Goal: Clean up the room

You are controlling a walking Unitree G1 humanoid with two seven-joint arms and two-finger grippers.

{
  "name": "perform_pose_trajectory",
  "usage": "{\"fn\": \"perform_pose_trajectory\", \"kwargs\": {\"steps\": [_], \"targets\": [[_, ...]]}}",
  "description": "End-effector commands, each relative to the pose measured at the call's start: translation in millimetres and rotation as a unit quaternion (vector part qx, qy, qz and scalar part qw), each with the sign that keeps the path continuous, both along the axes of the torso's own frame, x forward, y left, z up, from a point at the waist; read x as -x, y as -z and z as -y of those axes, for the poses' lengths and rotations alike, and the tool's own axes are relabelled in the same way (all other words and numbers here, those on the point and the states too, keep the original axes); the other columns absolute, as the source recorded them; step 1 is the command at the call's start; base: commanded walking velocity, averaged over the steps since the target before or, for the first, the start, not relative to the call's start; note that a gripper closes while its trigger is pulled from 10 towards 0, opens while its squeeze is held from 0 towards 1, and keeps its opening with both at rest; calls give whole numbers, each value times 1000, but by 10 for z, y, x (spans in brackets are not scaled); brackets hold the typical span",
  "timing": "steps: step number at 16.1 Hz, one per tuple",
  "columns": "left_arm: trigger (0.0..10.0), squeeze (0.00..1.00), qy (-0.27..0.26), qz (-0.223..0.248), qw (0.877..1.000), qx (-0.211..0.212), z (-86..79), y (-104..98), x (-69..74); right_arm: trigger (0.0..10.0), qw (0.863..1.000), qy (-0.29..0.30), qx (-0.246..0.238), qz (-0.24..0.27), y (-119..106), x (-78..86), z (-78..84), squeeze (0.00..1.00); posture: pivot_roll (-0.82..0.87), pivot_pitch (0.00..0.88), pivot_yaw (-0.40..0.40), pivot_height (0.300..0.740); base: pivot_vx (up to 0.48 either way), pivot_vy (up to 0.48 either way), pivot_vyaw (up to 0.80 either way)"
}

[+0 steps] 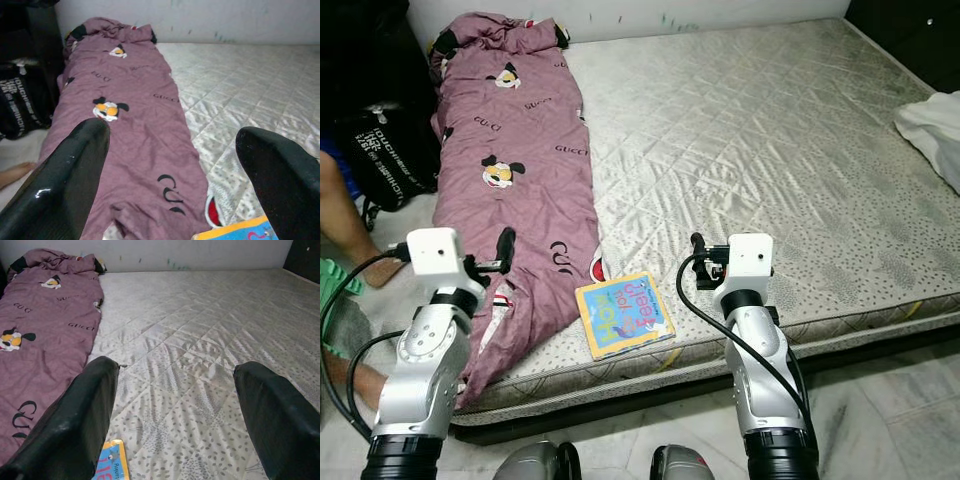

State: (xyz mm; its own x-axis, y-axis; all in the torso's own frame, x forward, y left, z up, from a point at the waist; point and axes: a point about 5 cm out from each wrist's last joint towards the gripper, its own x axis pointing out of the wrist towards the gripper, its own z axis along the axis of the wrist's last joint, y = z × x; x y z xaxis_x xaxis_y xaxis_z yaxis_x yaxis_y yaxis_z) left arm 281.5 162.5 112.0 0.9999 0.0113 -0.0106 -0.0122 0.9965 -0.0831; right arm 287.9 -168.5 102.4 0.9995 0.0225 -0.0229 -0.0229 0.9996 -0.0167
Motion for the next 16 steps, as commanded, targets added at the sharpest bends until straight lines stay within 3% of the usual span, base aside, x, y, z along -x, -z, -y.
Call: {"fn": "perform_pose_trajectory", "kwargs": {"steps": [1, 11, 16], "targets": [[10000, 0, 7, -13, 1000, 2, 31, 49, 7, 10000, 1000, -5, -3, 6, -30, 10, 0, 0, -31, 105, 35, 740, 0, 0, 0], [10000, 0, 5, -2, 1000, 13, 74, 6, -61, 10000, 1000, -21, 6, 11, -63, -26, 13, 0, -43, 100, 26, 704, 0, 0, 0], [10000, 0, 4, -3, 1000, 12, 67, 8, -77, 10000, 1000, -26, 2, 7, -42, -10, -19, 0, -43, 114, 25, 659, 0, 0, 0]]}}
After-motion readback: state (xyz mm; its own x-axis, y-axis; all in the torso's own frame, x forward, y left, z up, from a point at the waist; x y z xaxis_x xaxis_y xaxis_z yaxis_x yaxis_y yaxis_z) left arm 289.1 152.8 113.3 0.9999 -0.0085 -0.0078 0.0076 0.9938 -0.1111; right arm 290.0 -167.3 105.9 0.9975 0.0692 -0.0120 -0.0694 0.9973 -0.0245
